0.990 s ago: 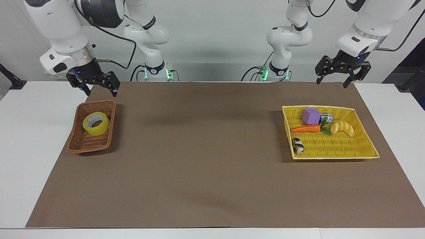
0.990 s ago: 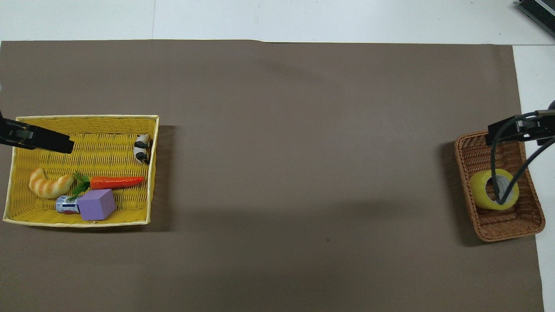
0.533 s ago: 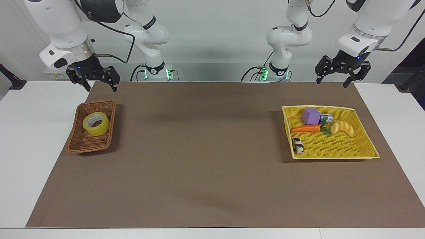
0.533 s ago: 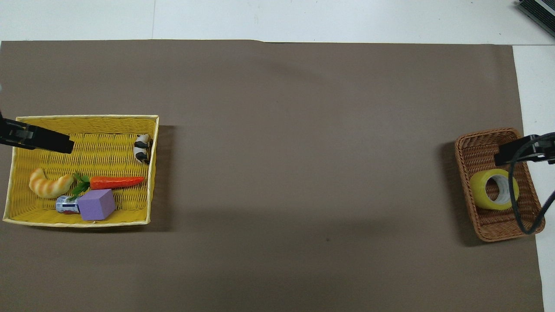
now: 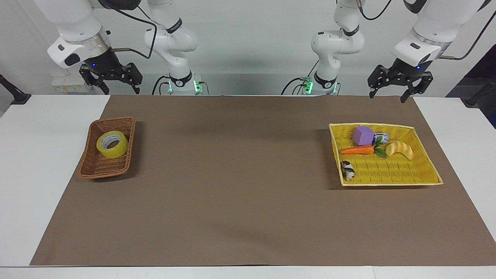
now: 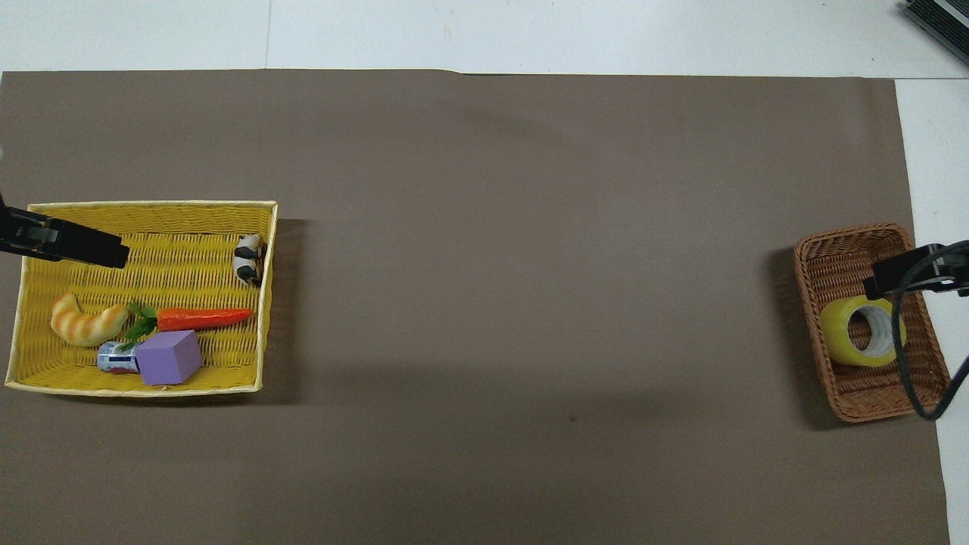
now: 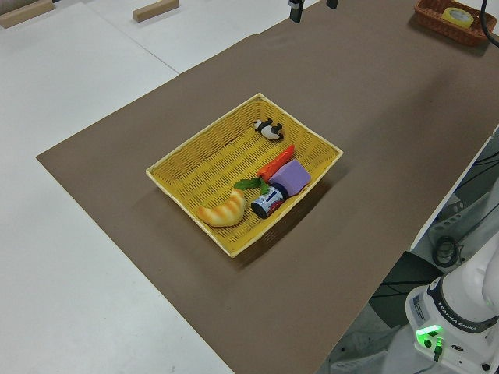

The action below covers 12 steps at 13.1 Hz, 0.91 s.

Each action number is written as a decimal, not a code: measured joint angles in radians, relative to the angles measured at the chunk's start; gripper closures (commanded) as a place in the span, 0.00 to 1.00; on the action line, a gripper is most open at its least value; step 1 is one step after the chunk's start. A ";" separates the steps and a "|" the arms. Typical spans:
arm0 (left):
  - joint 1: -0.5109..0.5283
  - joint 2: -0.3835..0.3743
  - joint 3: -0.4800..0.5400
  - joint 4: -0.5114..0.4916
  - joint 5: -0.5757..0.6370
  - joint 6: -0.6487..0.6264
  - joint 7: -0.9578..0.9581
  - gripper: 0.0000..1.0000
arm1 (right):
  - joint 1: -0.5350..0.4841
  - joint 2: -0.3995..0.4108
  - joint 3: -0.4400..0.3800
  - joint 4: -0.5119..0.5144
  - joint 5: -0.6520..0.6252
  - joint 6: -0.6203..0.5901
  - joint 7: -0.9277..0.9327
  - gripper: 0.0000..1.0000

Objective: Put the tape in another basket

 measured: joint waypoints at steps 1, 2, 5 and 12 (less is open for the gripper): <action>0.000 0.000 0.000 0.000 0.000 0.000 0.000 0.00 | -0.001 -0.002 -0.002 0.000 0.000 -0.006 0.000 0.00; 0.000 0.000 0.000 0.000 0.000 0.000 0.000 0.00 | -0.001 -0.004 -0.003 0.000 0.000 -0.012 0.000 0.00; 0.000 0.000 0.000 0.000 0.000 0.000 0.000 0.00 | -0.001 -0.007 -0.008 0.000 0.000 -0.016 0.000 0.00; 0.000 0.000 0.000 0.000 0.000 0.000 0.000 0.00 | -0.001 -0.008 -0.008 0.000 0.000 -0.016 -0.001 0.00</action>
